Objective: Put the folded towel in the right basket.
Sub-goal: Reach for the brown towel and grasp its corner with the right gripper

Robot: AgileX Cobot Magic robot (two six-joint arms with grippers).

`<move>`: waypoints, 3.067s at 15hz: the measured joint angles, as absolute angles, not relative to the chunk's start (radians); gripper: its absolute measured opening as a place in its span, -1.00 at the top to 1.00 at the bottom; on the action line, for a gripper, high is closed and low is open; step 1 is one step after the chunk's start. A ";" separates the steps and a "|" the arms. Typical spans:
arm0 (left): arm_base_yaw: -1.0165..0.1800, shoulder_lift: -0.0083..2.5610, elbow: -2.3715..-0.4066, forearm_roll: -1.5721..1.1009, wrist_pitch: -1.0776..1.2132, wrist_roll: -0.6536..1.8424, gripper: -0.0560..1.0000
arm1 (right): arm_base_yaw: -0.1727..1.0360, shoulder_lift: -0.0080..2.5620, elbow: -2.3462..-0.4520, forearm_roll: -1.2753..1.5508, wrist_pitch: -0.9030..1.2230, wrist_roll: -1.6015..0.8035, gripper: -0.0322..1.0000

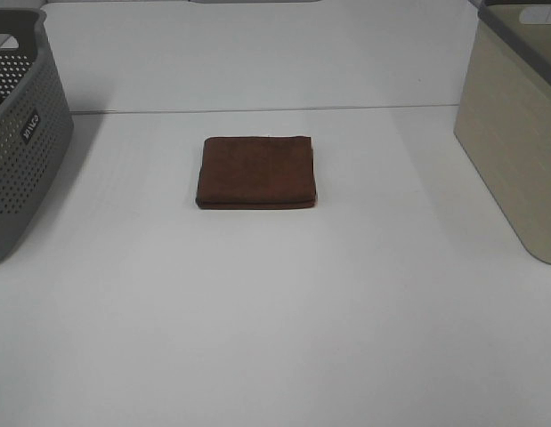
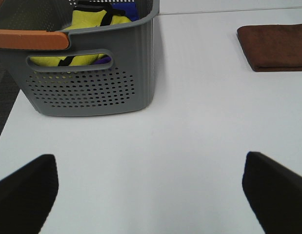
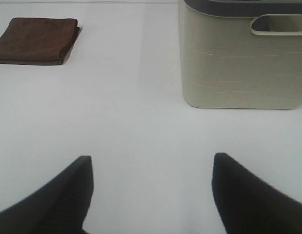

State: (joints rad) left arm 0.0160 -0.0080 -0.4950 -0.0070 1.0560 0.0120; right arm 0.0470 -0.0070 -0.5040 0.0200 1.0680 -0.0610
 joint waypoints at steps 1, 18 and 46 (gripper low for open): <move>0.016 -0.008 -0.495 -0.007 1.056 0.012 -0.95 | 0.047 -0.007 -0.504 0.020 1.068 -0.061 -0.34; 0.016 -0.008 -0.495 -0.007 1.056 0.012 -0.95 | 0.047 -0.007 -0.504 0.020 1.068 -0.061 -0.34; 0.016 -0.008 -0.495 -0.007 1.056 0.012 -0.95 | 0.133 1.666 -1.491 0.220 0.788 -0.257 -0.34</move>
